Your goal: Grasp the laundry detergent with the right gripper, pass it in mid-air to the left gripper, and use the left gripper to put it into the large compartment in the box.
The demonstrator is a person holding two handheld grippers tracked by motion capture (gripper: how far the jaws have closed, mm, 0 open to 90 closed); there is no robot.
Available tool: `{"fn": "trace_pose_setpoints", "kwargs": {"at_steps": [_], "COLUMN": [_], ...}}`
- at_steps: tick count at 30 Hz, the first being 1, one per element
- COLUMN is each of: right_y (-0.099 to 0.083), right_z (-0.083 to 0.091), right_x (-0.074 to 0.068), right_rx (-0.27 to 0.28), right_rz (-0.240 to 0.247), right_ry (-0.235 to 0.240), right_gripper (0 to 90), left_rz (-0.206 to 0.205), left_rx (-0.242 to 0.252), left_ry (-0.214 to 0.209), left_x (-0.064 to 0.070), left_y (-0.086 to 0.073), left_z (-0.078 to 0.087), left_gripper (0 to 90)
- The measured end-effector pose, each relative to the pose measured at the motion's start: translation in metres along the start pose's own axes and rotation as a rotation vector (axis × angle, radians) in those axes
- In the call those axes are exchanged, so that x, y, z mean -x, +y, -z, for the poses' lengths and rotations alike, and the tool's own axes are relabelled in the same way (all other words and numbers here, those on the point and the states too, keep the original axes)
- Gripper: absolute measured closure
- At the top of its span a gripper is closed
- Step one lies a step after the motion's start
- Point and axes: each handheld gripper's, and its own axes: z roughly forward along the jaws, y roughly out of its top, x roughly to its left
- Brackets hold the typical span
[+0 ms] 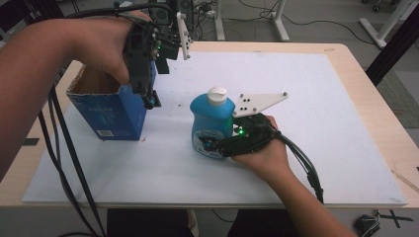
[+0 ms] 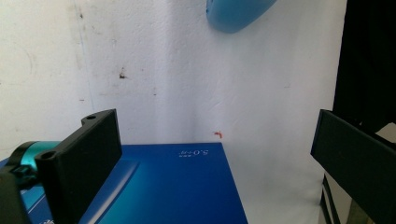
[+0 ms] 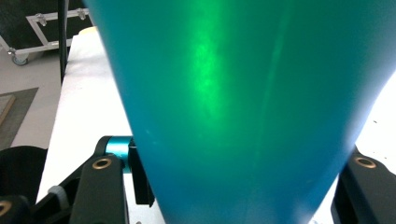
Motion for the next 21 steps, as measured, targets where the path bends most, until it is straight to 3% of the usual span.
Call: {"fn": "trace_pose_setpoints", "kwargs": {"at_steps": [11,21], "right_y": [-0.002,0.001], "right_z": [0.001,0.006], "right_x": [-0.001,0.000], "right_rx": [0.019,0.002], "right_rz": [0.038,0.045], "right_ry": [-0.021,0.013], "right_gripper": [44.4,45.9], "left_rz": [-0.005,-0.005], "left_rx": [-0.017,0.004], "left_ry": [0.004,-0.010], "left_x": [0.002,0.010], "left_y": [0.002,0.009], "left_z": [-0.002,0.003], "left_gripper": [1.7,1.7]}}
